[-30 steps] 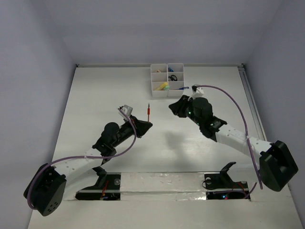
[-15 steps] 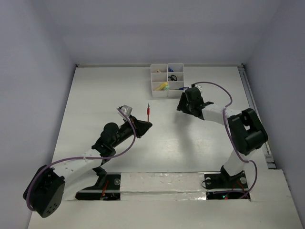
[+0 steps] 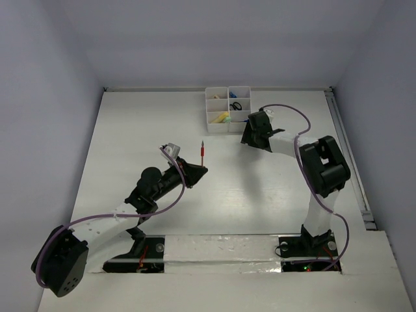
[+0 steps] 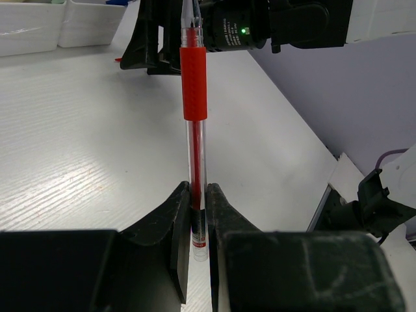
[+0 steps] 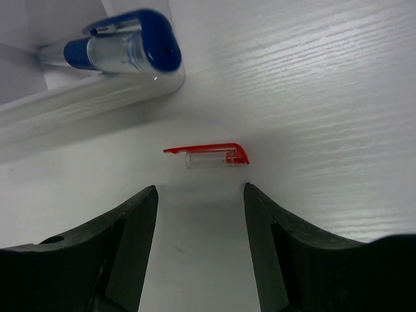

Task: Sort the stationery into containers
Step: Move the pen cap to the center of the board.

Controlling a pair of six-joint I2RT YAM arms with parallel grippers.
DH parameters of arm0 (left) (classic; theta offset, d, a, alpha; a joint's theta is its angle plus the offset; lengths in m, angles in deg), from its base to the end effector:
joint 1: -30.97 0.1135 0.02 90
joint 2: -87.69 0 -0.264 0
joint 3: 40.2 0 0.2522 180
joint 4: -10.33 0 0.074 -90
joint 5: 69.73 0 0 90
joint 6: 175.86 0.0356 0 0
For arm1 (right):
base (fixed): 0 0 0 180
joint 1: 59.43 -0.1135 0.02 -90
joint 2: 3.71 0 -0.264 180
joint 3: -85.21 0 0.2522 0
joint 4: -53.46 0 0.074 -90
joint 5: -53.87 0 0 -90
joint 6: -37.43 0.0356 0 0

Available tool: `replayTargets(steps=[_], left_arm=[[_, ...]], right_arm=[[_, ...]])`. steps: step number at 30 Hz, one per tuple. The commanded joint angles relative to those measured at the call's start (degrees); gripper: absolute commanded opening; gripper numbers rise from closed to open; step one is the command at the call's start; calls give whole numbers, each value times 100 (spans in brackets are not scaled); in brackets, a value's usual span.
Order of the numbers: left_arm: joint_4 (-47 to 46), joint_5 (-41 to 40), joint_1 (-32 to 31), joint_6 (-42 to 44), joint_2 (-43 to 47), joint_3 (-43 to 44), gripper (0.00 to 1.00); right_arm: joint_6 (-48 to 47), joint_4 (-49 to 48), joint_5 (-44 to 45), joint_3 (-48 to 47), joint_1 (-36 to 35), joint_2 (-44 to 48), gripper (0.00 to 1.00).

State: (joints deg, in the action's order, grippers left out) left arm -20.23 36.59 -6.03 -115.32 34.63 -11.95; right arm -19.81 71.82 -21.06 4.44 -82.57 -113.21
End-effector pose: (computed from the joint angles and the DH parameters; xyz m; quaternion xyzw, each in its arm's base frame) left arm 0.1520 -0.1271 0.2295 0.1487 0.6556 -0.4820 0.5619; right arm 0.3743 0.1499 0.1618 0.1252 0.9154 0.0621 0.3775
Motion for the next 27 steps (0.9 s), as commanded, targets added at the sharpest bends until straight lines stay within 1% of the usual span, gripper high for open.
replayTargets(steps=[1,17,19,24,26,27], left_arm=[[-297,100,43,18,103,11,0],[-358,126,43,45,41,11,0],[-359,135,43,45,41,2,0],[-359,126,43,54,24,2,0],[-359,126,43,62,15,20,0],[-359,135,43,62,-3,20,0]], right_arm=[[-190,181,321,-322,89,-186,62],[-638,515,541,-1077,90,-819,60],[-665,594,550,-1131,90,-898,52],[-717,665,567,-1192,90,-977,37],[-761,735,558,-1227,90,-1048,35],[-770,761,558,-1254,90,-1074,30]])
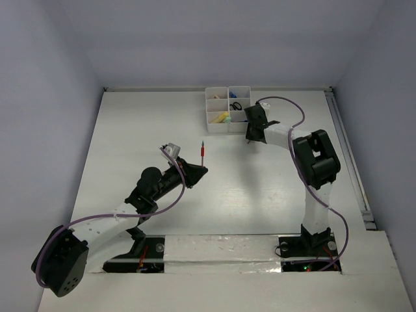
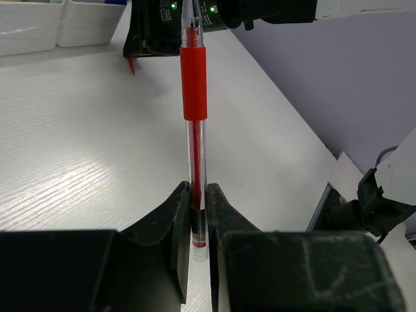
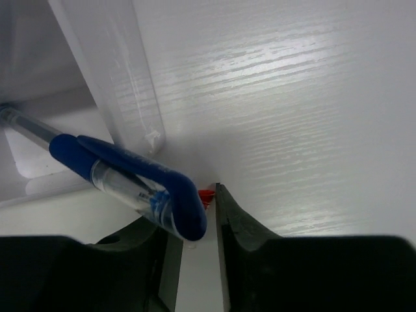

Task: Sort the stationery into containers
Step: Move the pen cap to the center of the board.

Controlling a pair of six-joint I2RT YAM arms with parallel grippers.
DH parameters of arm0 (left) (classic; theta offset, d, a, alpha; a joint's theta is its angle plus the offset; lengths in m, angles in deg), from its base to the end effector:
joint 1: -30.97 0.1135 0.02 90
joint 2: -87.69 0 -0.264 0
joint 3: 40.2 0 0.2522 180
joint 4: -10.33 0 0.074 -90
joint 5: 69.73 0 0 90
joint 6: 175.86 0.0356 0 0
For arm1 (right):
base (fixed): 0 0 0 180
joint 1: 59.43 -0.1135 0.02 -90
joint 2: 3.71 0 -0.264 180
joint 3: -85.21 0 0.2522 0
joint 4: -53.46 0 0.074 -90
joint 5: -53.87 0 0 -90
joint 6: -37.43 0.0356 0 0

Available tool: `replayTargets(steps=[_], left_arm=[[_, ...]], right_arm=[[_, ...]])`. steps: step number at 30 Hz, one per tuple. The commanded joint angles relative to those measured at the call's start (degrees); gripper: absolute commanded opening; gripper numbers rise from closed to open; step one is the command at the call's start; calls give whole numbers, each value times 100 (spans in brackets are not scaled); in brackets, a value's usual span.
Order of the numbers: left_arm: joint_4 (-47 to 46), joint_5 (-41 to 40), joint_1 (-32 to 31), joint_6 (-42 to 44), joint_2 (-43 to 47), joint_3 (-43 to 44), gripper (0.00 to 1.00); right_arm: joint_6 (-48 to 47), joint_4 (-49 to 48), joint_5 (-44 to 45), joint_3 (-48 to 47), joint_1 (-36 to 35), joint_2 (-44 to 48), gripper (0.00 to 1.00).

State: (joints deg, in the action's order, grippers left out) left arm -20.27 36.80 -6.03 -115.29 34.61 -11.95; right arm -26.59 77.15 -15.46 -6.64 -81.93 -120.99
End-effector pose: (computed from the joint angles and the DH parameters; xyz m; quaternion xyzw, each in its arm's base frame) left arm 0.1519 -0.1272 0.2295 0.1502 0.6552 -0.4828 0.5614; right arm 0.4104 0.1564 0.1587 0.0906 0.9195 -0.0122 0.3823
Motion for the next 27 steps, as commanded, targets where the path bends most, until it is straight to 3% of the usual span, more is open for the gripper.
replayTargets(steps=[1,3,8,11,15,22,27], left_arm=[[-354,104,43,60,8,20,0],[-337,96,43,69,26,11,0],[-337,87,43,69,26,20,0],[-354,104,43,52,8,11,0],[-372,131,43,43,-9,20,0],[-363,122,43,43,26,2,0],[-380,131,43,34,17,2,0]], right_arm=[[-110,237,8,-146,27,-313,26],[-119,255,8,-85,-26,-287,17],[-145,263,-71,345,-149,80,12],[-181,333,-54,635,-280,301,16],[-312,641,-186,716,-334,486,30],[-462,1054,-265,645,-334,504,38],[-514,1336,-282,452,-387,329,36]])
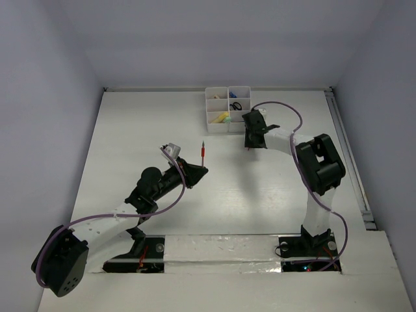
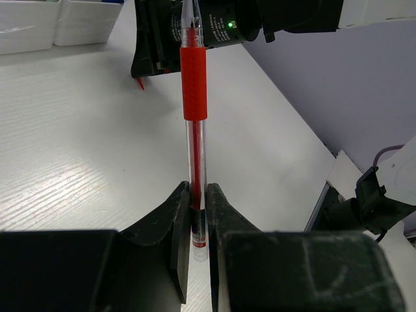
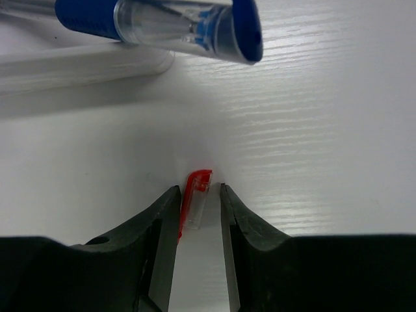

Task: Sort the stationery into containers
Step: Move the pen cap to the center of the board, then pick up the pen cap from the center of the board.

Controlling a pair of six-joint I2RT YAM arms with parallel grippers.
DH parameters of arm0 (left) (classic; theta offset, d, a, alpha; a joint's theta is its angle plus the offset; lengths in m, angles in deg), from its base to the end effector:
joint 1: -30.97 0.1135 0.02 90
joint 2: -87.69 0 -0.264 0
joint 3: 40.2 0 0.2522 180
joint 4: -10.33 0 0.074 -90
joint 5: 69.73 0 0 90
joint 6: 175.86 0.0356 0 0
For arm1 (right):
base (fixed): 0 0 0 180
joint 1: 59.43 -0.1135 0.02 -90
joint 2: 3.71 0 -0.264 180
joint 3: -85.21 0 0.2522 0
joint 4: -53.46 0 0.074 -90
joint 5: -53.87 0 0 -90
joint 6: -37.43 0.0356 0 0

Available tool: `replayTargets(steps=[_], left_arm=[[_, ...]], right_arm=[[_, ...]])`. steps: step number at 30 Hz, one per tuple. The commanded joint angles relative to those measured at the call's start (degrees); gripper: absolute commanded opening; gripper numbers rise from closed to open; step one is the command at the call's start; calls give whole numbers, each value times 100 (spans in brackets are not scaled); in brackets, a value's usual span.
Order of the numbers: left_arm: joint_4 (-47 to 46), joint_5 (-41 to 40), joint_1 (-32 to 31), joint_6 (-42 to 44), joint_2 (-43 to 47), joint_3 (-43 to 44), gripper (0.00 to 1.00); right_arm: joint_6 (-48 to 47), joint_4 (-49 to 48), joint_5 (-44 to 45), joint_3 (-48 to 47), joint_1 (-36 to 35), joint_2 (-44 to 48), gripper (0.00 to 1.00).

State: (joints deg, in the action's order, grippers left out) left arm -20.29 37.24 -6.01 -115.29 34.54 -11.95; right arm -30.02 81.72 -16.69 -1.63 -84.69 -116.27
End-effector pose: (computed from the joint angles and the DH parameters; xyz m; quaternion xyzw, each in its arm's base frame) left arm 0.1519 -0.1274 0.2293 0.1529 0.6550 -0.4845 0.5594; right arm 0.3774 0.1650 0.1608 0.0300 0.9383 -0.0233 0.3437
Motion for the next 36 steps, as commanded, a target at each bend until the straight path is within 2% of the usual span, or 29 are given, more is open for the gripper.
replayTargets(steps=[1,14,17,21,22,27,31,36], left_arm=[[-378,96,41,34,15,11,0],[-352,96,41,51,23,11,0],[-352,96,41,51,23,20,0],[-352,87,41,51,23,20,0],[-352,96,41,51,23,11,0],[-369,96,41,60,-20,20,0],[-291,17,41,113,-3,46,0],[-352,69,41,95,-117,55,0]], right_arm=[[-180,888,-160,-75,-111,-179,35],[-224,1072,-116,-523,-164,-671,31],[-198,1081,-142,-514,-164,-654,22],[-198,1064,-195,-444,-164,-532,2],[-198,959,-195,-331,-164,-461,0],[-102,256,-571,353,-164,504,0],[39,-446,-950,1075,-408,1829,0],[670,-2203,-1416,1980,-901,2913,0]])
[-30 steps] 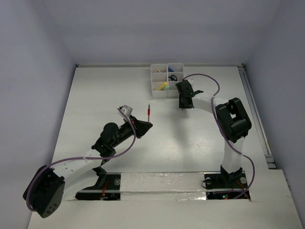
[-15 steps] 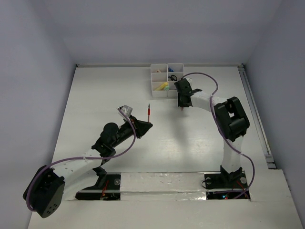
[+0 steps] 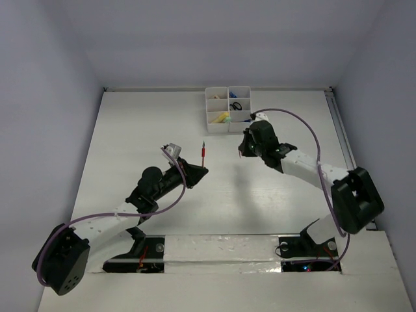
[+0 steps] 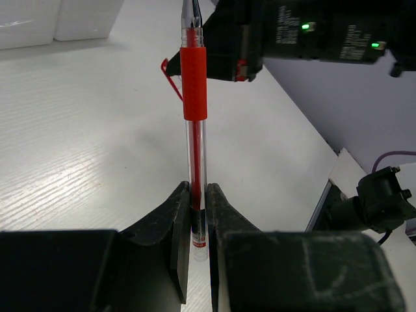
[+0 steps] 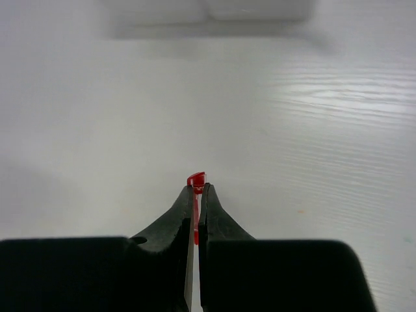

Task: Sort the stationery into containers
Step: Pick up the pen cap from the center of the board, then close the pen cap on the pen.

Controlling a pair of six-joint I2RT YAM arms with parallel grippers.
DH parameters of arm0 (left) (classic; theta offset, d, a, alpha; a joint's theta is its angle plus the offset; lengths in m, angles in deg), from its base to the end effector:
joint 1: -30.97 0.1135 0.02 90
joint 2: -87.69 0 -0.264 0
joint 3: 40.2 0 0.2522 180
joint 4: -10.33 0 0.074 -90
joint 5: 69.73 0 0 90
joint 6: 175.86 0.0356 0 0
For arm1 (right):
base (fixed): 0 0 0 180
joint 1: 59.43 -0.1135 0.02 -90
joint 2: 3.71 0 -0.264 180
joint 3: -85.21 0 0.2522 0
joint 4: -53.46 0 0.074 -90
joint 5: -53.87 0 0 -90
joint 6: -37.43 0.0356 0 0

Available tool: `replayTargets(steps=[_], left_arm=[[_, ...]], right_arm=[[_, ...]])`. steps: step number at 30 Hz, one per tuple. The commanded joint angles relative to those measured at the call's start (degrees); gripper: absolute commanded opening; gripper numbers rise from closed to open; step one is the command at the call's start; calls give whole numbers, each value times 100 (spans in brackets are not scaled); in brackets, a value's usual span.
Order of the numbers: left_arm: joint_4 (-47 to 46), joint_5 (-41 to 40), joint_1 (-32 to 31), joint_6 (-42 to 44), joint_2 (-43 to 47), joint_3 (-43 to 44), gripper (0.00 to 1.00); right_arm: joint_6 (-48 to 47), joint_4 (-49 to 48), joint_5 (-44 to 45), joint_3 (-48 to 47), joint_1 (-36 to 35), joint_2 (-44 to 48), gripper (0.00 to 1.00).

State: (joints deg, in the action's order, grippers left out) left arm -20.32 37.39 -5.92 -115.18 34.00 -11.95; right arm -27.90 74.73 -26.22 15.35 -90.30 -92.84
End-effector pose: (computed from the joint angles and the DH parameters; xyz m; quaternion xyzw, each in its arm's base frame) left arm 0.1529 -0.1278 0.2277 0.1537 0.6580 -0.4829 0.5569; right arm 0.2924 0.1676 0.2233 -0.0129 0.9055 0.1248 0.4053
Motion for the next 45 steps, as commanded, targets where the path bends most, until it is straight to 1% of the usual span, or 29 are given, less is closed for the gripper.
replayTargets(steps=[1,2,4,5,7,8,11,14,20,28,45], left_arm=[[-367,72,32,76,-132,64,0],[-385,89,32,84,-168,72,0],[-402,98,32,76,-247,81,0],[-403,89,32,84,-273,81,0],[-394,72,32,111,-300,90,0],[-376,54,32,111,-300,99,0],[-359,1,32,137,-300,99,0],[-332,-25,32,155,-326,116,0],[-341,1,32,172,-423,143,0],[-323,-8,32,181,-388,143,0],[-244,-148,32,190,-256,134,0]], right_arm=[[547,-1724,-464,423,-419,667,0],[618,-2188,-429,468,-585,799,0],[759,-2638,-288,520,-735,870,0],[811,-3084,-245,564,-797,905,0],[926,-3482,-139,600,-982,949,0],[961,-3858,-121,617,-1034,958,0],[979,-4388,63,688,-1227,984,0],[1005,-4547,230,688,-1351,976,0],[1111,-4951,90,758,-1483,827,0],[1154,-5066,28,776,-1711,651,0],[1278,-5198,-25,934,-1817,527,0]])
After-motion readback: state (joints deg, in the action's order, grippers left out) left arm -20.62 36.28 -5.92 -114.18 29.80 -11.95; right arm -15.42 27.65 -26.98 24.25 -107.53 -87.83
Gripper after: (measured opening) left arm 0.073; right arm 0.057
